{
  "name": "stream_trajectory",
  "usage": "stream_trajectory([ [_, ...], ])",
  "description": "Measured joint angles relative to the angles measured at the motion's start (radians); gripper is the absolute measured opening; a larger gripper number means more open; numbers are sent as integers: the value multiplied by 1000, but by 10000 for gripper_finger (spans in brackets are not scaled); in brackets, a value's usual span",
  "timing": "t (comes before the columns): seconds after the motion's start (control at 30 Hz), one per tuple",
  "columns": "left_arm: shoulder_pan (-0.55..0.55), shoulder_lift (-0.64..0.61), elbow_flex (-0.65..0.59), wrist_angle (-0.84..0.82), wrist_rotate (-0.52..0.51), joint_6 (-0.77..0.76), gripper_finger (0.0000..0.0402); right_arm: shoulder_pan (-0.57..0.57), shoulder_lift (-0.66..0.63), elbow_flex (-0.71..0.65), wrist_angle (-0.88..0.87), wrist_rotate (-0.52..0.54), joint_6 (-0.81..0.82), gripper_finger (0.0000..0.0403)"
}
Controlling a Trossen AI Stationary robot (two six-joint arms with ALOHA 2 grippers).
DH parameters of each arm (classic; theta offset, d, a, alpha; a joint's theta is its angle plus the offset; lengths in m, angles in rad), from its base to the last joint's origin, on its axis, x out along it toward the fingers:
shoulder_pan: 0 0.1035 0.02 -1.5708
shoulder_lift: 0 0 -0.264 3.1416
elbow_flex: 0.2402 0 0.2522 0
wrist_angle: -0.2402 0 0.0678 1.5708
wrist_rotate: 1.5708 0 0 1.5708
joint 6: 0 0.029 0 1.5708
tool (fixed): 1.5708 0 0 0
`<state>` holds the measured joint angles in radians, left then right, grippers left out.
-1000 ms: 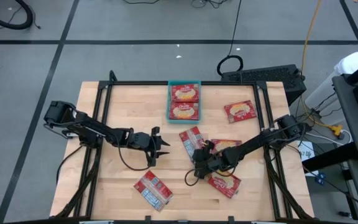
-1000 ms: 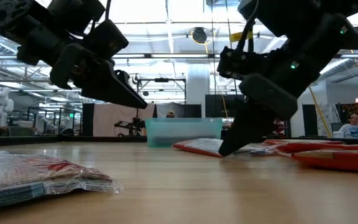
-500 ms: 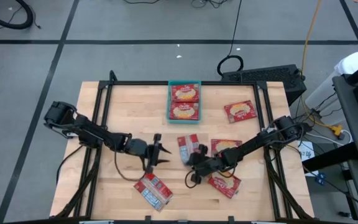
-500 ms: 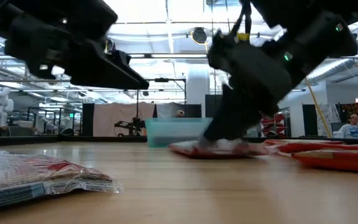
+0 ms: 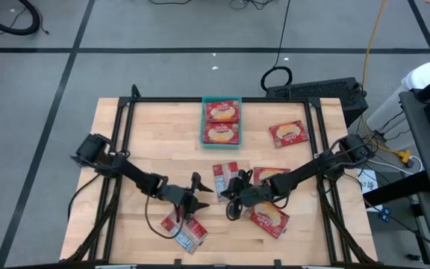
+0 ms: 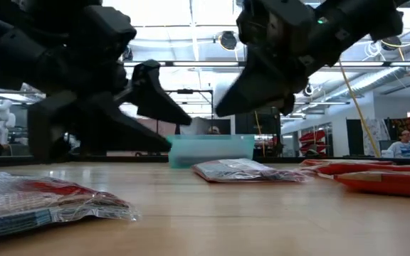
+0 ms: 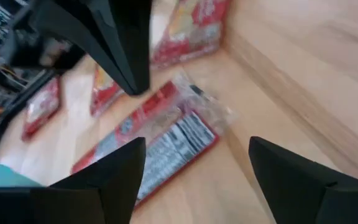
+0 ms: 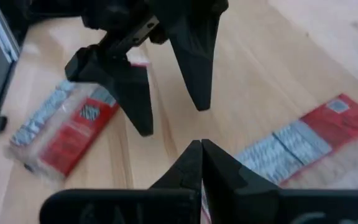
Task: Sort popcorn bags into baskets
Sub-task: Put the red popcorn bag into the blue bin
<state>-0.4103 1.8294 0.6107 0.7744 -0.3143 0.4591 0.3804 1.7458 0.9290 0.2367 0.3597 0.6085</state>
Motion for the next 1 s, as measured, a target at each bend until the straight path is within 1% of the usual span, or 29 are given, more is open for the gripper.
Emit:
stream_trajectory([
  [0.1,2,40,37,4,1,-1,289,28,-6,0,-103,-2,7,4],
  [0.2,10,62,60,-3,0,-10,273,57,-6,0,-219,-7,56,26],
  [0.33,19,66,69,-16,-1,-18,245,90,-6,0,-313,-10,120,79],
  [0.47,25,62,69,-15,0,-24,225,106,-6,0,-377,7,188,144],
  [0.53,29,62,70,-15,0,-26,218,107,-6,0,-414,36,240,174],
  [0.63,30,62,70,-18,0,-49,212,104,4,0,-443,34,300,205],
  [0.7,30,62,70,-21,0,-50,212,104,23,0,-436,33,300,215],
  [0.8,30,62,70,-21,1,-46,216,97,53,1,-412,49,317,213],
  [0.87,30,62,70,-21,2,-42,220,89,75,2,-380,61,338,194],
  [0.93,30,62,70,-22,2,-35,220,84,80,3,-365,74,369,157],
  [1.0,30,62,70,-25,2,-36,218,84,82,3,-365,93,402,104],
])
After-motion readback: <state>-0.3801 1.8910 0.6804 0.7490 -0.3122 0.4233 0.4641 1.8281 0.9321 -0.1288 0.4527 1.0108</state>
